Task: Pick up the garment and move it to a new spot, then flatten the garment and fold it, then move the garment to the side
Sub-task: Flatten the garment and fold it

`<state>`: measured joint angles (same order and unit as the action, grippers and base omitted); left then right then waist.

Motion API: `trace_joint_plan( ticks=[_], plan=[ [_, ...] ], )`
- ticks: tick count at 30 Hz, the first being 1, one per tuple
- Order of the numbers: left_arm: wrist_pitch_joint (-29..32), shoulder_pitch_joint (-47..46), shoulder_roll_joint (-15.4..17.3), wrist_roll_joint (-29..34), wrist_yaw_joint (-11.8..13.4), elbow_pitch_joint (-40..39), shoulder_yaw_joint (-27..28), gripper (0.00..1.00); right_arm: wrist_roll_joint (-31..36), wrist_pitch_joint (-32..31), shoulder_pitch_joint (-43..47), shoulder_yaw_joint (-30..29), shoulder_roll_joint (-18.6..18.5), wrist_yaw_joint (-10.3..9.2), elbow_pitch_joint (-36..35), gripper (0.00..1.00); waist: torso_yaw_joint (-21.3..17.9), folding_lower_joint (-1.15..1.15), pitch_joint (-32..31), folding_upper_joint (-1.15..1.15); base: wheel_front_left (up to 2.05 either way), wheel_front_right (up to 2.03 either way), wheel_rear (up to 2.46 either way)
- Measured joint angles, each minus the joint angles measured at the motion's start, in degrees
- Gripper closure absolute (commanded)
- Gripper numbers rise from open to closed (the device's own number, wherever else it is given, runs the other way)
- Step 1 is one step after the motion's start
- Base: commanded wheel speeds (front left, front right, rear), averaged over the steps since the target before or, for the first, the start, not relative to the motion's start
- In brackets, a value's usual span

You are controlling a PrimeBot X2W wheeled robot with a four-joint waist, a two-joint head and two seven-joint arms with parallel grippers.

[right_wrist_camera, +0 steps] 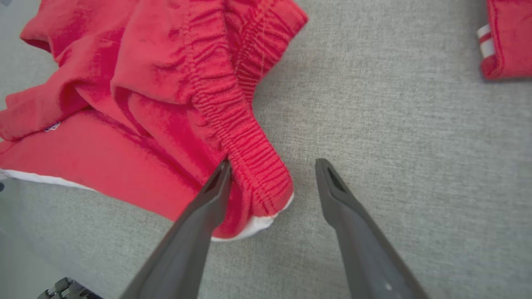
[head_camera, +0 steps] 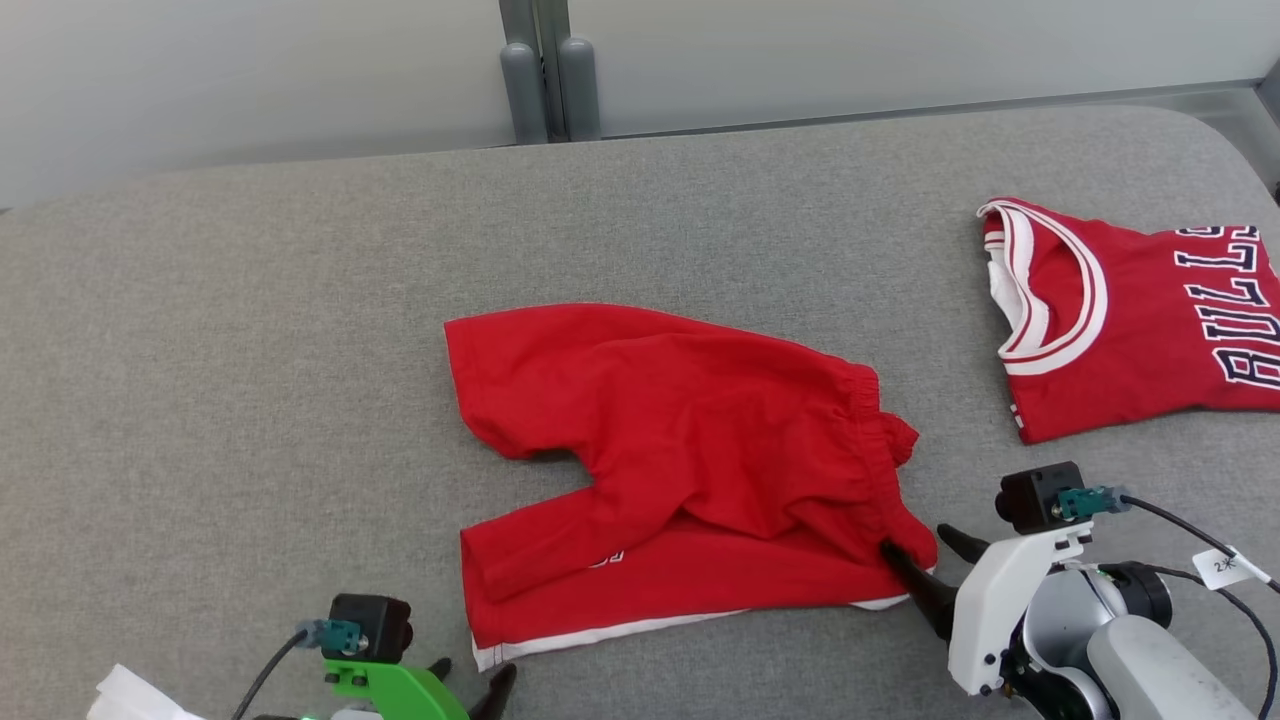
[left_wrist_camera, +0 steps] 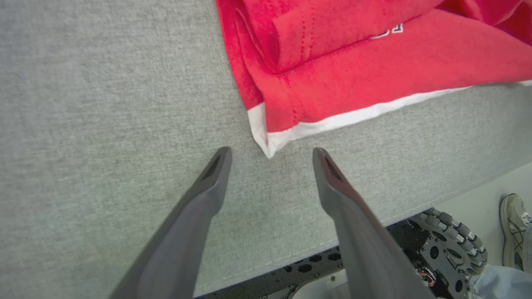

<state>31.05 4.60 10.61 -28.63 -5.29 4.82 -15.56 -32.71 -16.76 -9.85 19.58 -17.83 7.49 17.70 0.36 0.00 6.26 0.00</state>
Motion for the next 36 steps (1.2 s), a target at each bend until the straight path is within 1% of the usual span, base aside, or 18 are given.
trace_joint_plan(
  ticks=[3, 9, 14, 15, 16, 17, 18, 19, 21, 25, 30, 34, 36],
  plan=[
    [-1.9, -2.2, 0.1, 0.7, 0.0, 3.3, 0.0, 0.0, -0.1, -0.5, -0.1, 0.7, 0.4, 0.0, 0.7, 0.0, 0.1, 0.0, 0.4, 0.0, 0.0, 0.0, 0.0],
    [-5.2, -5.4, -0.8, 0.6, -0.8, 8.1, -1.1, 0.0, -0.5, -1.1, -0.6, 1.4, 0.7, 0.0, 1.1, 0.0, -0.1, 0.0, 0.8, 0.0, 0.0, 0.0, 0.0],
    [-6.4, -7.0, -1.1, 0.1, -1.3, 11.7, -2.3, 0.0, -0.9, -1.1, -0.8, 2.0, 0.7, 0.0, 1.3, 0.01, -0.4, 0.0, 0.8, 0.0, 0.0, 0.0, 0.0],
    [-6.8, -7.3, -1.2, -0.1, -1.4, 12.2, -2.4, 0.0, -0.9, -1.0, -0.9, 2.2, 0.6, 0.0, 1.3, 0.09, -0.4, 0.0, 0.9, 0.0, 0.0, 0.0, 0.0],
    [-7.0, -7.5, -1.2, -0.1, -1.4, 12.7, -2.6, 0.0, -1.0, -1.0, -0.9, 2.3, 0.6, 0.0, 1.3, 0.22, -0.4, 0.0, 0.9, 0.0, 0.0, 0.0, 0.0],
    [-7.1, -7.9, -1.1, -0.1, -1.5, 13.2, -2.8, 0.0, -1.1, -0.8, -0.9, 2.5, 0.6, 0.0, 1.3, 0.39, -0.4, 0.0, 0.8, 0.0, 0.0, 0.0, 0.0],
    [-7.4, -8.1, -1.1, -0.1, -1.5, 13.6, -3.1, 0.0, -1.2, -0.8, -0.9, 2.8, 0.6, 0.0, 1.3, 0.52, -0.4, 0.0, 0.8, 0.0, 0.0, 0.0, 0.0],
    [-7.5, -8.2, -1.1, -0.2, -1.6, 13.9, -3.3, 0.27, -1.4, -0.7, -0.9, 3.1, 0.5, 0.0, 1.2, 0.67, -0.4, 0.0, 0.8, 0.0, 0.0, 0.0, 0.0],
    [-7.8, -8.5, -0.9, -0.7, -1.6, 14.0, -3.6, 1.0, -1.5, -0.1, -1.0, 3.5, 0.5, 0.0, 1.1, 1.0, -0.5, 0.0, 0.6, 0.0, 0.0, 0.0, 0.0],
    [-8.1, -8.3, -0.7, -1.6, -1.8, 13.7, -4.4, 1.0, -2.0, 1.2, -1.0, 3.8, 0.0, 0.0, 0.8, 1.0, -0.4, 0.0, 0.1, 0.0, 0.0, 0.0, 0.0],
    [-8.7, -7.2, 0.5, -2.1, -1.8, 11.6, -3.9, 1.0, -2.5, 2.3, -0.9, 3.4, -0.5, 0.0, -0.2, 1.0, -0.1, 0.0, -0.6, 0.0, 0.0, 0.0, 0.0],
    [-10.4, -6.9, 1.5, -2.6, -1.8, 6.4, -2.8, 1.0, -4.9, 2.7, -0.9, 2.9, -0.7, 0.0, -3.7, 1.0, 0.2, 0.0, -1.0, 0.0, 0.0, 0.0, 0.0],
    [-11.5, -8.0, 2.8, -1.7, -1.6, 2.9, -2.1, 1.0, -6.4, 2.6, -1.1, 2.4, -1.1, 0.0, -6.3, 1.0, 0.4, 0.0, -1.0, 0.0, 0.0, 0.0, 0.0]
  ],
)
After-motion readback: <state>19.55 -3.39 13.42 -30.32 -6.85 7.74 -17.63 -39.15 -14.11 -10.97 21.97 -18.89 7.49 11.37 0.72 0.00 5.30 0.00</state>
